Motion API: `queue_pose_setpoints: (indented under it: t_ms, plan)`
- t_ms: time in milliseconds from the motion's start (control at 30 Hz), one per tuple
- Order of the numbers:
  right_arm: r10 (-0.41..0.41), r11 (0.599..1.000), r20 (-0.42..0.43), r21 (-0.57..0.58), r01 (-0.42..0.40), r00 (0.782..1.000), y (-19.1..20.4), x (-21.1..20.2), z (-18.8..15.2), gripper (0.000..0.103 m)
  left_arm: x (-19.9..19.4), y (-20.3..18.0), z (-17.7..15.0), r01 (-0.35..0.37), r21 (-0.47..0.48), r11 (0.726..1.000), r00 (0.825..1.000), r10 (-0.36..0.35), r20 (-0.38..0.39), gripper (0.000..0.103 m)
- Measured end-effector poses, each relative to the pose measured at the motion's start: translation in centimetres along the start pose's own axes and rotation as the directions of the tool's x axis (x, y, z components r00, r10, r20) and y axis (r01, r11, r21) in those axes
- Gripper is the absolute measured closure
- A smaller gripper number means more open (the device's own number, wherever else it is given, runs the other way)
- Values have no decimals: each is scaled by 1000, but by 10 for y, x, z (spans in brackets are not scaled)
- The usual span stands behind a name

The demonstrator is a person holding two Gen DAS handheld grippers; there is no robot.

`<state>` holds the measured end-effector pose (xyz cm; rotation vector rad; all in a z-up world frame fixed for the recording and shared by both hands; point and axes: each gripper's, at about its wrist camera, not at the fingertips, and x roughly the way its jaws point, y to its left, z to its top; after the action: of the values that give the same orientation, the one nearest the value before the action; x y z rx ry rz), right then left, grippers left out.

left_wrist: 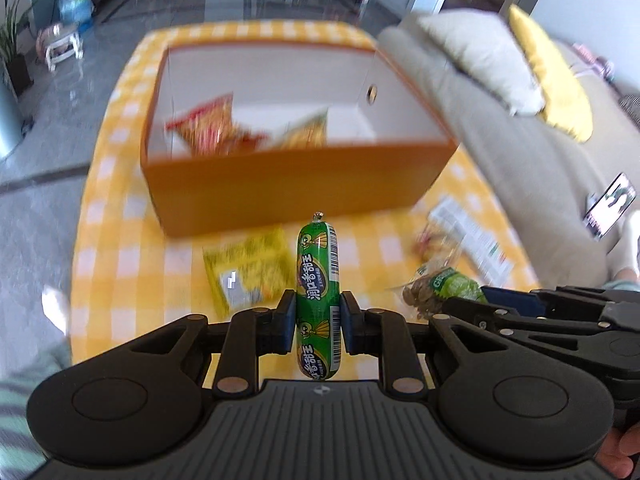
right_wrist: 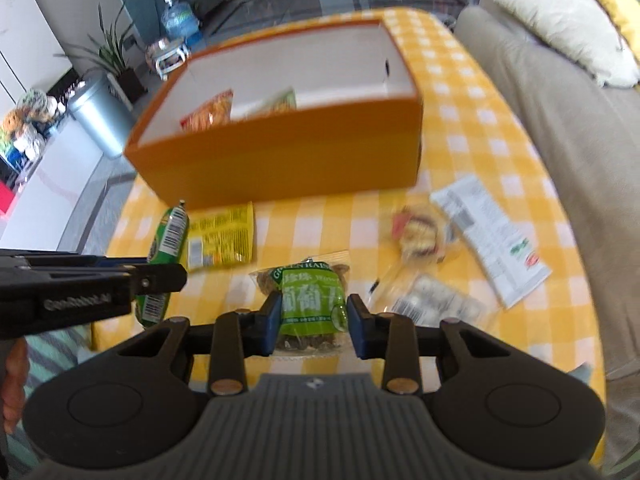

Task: Organize snacks
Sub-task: 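Carry the sausage and green bag over the orange box and open both tools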

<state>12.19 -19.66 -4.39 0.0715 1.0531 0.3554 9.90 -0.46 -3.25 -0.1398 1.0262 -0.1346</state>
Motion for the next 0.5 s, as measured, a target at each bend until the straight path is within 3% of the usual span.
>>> queue_pose_setpoints:
  t_ms: [333,500]
  plan:
    - [18,998,168,-60,-8,986,1,-44,64,72,-30,-15,69,29,62,998,988,-38,148,79]
    - [16,996,228,-84,4,973,2,-51,101,73,-27,-19,99,26,73,997,984,-38,175,79]
